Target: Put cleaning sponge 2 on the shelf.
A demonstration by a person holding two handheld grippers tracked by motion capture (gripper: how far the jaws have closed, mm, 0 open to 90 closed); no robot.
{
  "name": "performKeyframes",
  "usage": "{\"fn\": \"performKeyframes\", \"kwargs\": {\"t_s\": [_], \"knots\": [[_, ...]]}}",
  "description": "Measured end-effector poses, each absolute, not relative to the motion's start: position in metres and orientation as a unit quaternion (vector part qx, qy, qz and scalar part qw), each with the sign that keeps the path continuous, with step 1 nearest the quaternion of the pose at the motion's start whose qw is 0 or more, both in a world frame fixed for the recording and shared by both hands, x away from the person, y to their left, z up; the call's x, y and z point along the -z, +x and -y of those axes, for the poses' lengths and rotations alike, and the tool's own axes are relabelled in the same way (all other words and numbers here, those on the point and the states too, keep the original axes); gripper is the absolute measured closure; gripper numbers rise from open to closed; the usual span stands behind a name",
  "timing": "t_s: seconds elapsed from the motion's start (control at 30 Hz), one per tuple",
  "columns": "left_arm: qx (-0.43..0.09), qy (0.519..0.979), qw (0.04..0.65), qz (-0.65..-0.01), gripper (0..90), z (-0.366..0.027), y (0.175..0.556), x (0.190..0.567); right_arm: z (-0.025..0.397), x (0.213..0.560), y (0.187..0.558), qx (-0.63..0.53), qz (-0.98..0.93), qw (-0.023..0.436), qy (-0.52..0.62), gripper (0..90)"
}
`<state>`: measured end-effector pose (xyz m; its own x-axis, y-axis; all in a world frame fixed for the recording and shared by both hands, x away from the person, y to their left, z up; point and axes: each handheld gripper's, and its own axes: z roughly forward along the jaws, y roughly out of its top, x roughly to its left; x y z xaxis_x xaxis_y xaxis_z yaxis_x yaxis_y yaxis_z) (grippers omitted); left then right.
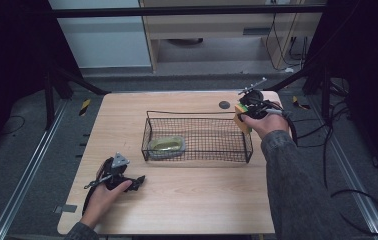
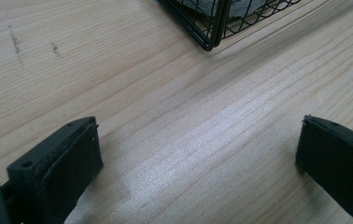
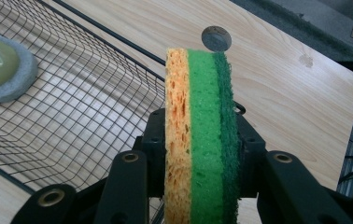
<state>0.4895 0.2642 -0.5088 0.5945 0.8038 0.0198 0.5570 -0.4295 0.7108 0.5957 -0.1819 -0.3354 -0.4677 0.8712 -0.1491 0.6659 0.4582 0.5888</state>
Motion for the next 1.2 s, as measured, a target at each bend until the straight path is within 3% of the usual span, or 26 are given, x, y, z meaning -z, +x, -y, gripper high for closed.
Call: {"fn": "performKeyframes", "kwargs": {"t_s": [1.2], "knots": [[-0.181,0.826,0.34,-0.411,0.0,-0.264,0.49,0.509,0.169,0.382,0.617,-0.221,-0.832,0.2,0.468,64.8]]}}
